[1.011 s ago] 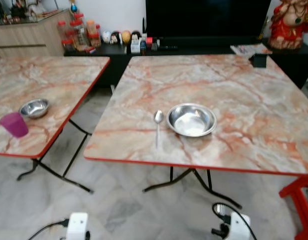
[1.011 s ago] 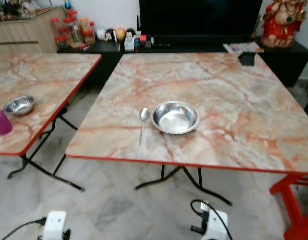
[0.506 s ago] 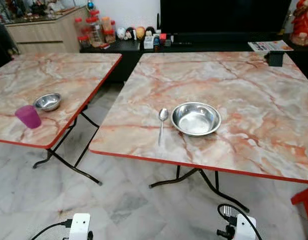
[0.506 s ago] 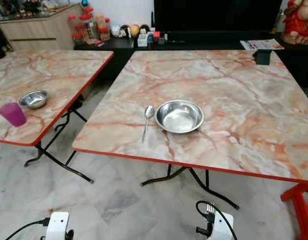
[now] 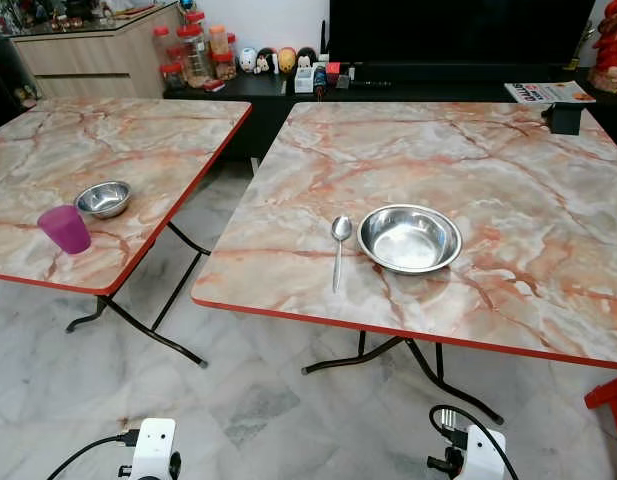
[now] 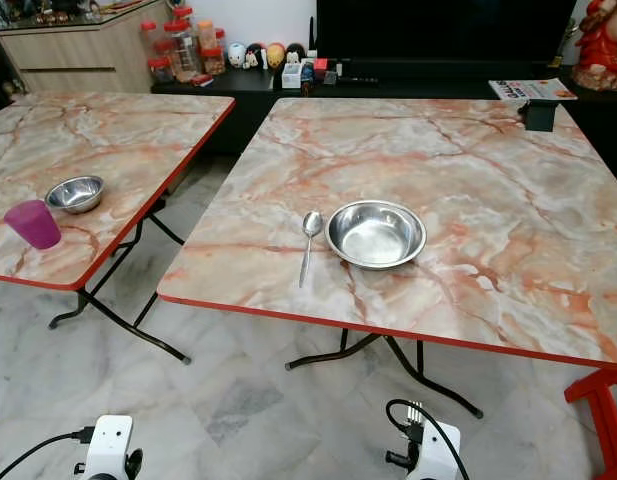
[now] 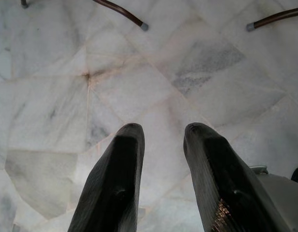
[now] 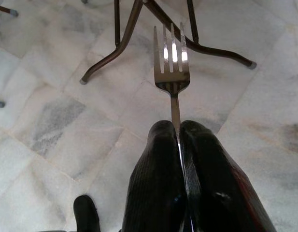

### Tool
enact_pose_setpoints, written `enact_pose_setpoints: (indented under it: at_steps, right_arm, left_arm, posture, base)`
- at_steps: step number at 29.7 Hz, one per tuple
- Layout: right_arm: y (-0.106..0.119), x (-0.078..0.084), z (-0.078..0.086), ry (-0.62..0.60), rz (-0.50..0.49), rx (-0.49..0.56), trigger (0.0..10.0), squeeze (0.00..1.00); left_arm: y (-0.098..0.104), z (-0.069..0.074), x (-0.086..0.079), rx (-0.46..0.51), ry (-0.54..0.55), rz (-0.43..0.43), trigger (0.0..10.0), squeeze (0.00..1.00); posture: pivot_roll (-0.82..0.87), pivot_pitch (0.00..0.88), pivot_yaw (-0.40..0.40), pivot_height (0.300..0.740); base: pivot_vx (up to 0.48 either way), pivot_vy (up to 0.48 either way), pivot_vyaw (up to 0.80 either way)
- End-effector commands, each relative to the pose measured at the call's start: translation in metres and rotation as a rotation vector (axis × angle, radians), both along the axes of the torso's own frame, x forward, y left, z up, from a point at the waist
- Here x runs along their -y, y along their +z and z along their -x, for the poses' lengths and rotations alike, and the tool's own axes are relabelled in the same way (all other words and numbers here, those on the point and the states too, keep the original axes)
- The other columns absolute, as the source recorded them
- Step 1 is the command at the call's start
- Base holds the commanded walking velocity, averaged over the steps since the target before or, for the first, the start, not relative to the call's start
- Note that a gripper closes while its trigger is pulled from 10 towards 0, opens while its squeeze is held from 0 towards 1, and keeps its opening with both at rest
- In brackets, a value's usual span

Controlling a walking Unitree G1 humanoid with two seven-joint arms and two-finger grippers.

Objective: Setting the table

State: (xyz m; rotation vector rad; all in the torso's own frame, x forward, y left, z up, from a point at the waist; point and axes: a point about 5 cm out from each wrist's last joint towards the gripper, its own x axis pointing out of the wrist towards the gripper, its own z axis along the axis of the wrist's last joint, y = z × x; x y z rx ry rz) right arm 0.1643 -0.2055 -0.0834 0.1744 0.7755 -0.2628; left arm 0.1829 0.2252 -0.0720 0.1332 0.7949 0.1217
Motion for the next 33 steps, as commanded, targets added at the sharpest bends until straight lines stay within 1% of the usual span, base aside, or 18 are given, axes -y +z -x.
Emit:
enact_pose_setpoints:
  at_steps: [1,5,7,9,11,27,33]
  right_arm:
    - [0.0020,-0.0017,-0.0046,0.002,0.001,0.016,10.0,0.00]
    - [0.0023,-0.0016,-0.0053,0.004,0.001,0.017,10.0,0.00]
    - [0.0028,-0.0012,-0.0063,0.007,0.002,0.019,10.0,0.00]
    - [0.0029,-0.0010,-0.0064,0.007,0.003,0.019,10.0,0.00]
    - [0.0028,-0.0005,-0.0060,0.006,0.004,0.019,10.0,0.00]
    - [0.0020,-0.0017,-0.0046,-0.001,-0.001,0.016,10.0,0.00]
    - [0.0021,0.0022,-0.0028,-0.024,0.016,0.017,10.0,0.00]
  left_arm:
    - [0.0006,0.0005,-0.0036,-0.001,0.008,0.000,10.0,0.00]
    - [0.0001,0.0005,-0.0025,-0.002,0.018,0.011,10.0,0.00]
    - [-0.0006,0.0009,-0.0013,-0.004,0.031,0.023,10.0,0.00]
    - [-0.0006,0.0009,-0.0007,-0.005,0.025,0.017,10.0,0.00]
    - [-0.0002,0.0002,-0.0001,-0.002,0.010,0.005,10.0,0.00]
    - [0.0010,-0.0024,0.0006,0.007,0.007,0.019,10.0,0.00]
    - [0.0014,-0.0043,0.0031,0.012,-0.003,0.025,10.0,0.00]
  posture:
    - [-0.06,0.000,0.048,0.740]
    - [-0.06,0.000,0.043,0.740]
    - [-0.06,0.000,0.043,0.740]
    - [-0.06,0.000,0.044,0.740]
    - [-0.06,0.000,0.042,0.740]
    - [-0.06,0.000,0.051,0.740]
    - [-0.07,0.000,0.050,0.740]
  base:
    - [0.000,0.000,0.00]
    - [0.000,0.000,0.00]
    - [0.000,0.437,0.00]
    - [0.000,0.480,0.00]
    - [0.000,0.000,0.00]
    - [0.000,0.000,0.00]
    - [0.000,0.000,0.00]
